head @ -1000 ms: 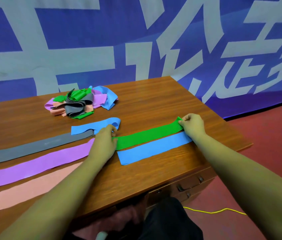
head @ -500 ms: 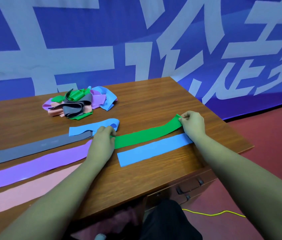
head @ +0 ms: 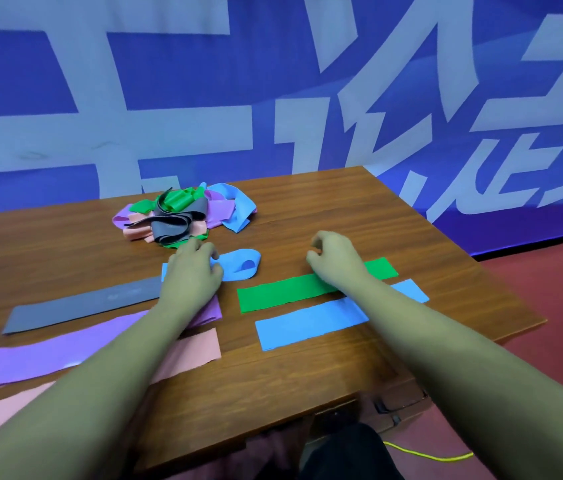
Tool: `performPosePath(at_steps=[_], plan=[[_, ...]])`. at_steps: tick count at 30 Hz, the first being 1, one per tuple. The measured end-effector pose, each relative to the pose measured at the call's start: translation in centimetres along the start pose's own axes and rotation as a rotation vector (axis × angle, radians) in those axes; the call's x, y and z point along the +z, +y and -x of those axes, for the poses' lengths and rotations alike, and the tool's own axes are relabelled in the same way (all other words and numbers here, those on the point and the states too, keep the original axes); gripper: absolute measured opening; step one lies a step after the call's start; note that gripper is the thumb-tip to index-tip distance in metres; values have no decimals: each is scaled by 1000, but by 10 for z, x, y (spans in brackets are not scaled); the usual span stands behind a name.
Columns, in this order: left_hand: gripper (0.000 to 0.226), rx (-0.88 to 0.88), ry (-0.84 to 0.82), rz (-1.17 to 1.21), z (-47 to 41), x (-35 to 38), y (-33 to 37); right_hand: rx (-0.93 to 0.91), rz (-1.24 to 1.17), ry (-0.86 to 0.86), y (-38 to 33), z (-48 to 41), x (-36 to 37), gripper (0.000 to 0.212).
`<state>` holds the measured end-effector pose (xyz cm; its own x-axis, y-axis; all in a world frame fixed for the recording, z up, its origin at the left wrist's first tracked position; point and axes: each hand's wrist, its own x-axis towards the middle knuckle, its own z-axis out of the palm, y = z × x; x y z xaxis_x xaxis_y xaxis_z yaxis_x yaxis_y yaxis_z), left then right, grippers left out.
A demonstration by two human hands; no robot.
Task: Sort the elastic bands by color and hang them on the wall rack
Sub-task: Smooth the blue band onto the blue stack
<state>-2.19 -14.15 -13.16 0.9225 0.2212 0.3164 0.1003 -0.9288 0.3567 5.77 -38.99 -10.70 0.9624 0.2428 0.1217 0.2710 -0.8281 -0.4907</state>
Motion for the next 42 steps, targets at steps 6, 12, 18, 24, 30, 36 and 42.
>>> performPosePath(at_steps=[6, 12, 18, 24, 30, 36, 42], plan=[[33, 13, -189, 16, -31, 4, -25, -10, -115, -166, -53, -25, 38, 37], [62, 55, -377, -79, -48, 13, -37, -50, -137, -250, -58, -36, 60, 41], [43, 47, -383, -20, -60, 11, -39, -13, -309, -323, -59, -45, 60, 18], [24, 121, -254, 290, -54, -21, -38, -56, -745, -351, -76, -35, 29, 12], [23, 227, -131, 316, -47, -93, -19, -142, -793, -217, -101, -20, -24, 15], [25, 246, -132, 174, -21, -154, -4, -233, -547, -238, -116, 9, -79, 13], [45, 258, -267, 53, 9, -181, -17, -275, -150, -324, -114, 37, -103, 25]])
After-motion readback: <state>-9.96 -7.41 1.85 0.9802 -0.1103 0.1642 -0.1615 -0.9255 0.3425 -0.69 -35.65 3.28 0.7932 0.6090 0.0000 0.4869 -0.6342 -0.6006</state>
